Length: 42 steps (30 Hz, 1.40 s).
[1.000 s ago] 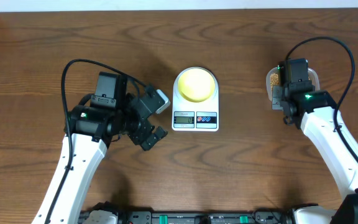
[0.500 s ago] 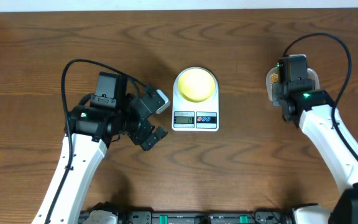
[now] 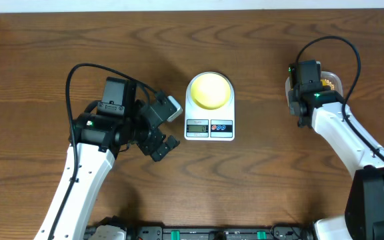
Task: Scoop item into bowl and weigh 50g on scale
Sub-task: 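Lower the scoop into the soybean tub with the right gripper, then drag the yellow scoop through the soybeans with the right gripper to fill it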
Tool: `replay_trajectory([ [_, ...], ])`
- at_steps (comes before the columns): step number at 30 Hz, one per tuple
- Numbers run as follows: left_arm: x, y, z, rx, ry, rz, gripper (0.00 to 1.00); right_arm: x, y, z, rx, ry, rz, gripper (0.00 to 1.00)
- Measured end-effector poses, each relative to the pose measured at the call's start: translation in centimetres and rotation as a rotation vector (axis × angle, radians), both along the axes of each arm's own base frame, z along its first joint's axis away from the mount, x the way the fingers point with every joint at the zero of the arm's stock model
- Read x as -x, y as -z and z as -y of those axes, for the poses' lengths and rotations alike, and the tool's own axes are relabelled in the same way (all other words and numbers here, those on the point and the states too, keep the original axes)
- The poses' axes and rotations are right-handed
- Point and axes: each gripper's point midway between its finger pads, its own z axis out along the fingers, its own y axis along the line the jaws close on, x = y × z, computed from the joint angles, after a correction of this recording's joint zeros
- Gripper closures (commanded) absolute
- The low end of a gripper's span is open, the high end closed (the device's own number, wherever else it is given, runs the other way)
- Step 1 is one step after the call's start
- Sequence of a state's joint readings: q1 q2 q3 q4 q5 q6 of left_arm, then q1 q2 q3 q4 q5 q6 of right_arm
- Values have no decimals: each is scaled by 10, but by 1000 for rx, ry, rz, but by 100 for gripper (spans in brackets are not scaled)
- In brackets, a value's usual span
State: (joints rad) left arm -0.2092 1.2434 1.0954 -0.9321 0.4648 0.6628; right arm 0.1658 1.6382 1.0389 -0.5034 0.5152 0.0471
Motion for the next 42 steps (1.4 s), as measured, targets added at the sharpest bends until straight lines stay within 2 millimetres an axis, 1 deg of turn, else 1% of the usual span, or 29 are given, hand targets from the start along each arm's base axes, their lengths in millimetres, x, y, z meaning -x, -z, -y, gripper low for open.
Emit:
replay_trajectory([
  [3, 0, 0, 0, 0, 0, 0, 2, 0, 3, 0, -31, -2, -5, 99],
  [12, 0, 0, 0, 0, 0, 0, 2, 1, 14, -2, -231, -14, -40, 99],
  [20, 0, 0, 0, 0, 0, 0, 2, 1, 17, -9, -379, 22, -30, 99],
  [32, 0, 0, 0, 0, 0, 0, 2, 1, 18, -18, -483, 66, -19, 99],
  [42, 0, 0, 0, 0, 0, 0, 2, 1, 18, -17, -598, 103, -12, 99],
])
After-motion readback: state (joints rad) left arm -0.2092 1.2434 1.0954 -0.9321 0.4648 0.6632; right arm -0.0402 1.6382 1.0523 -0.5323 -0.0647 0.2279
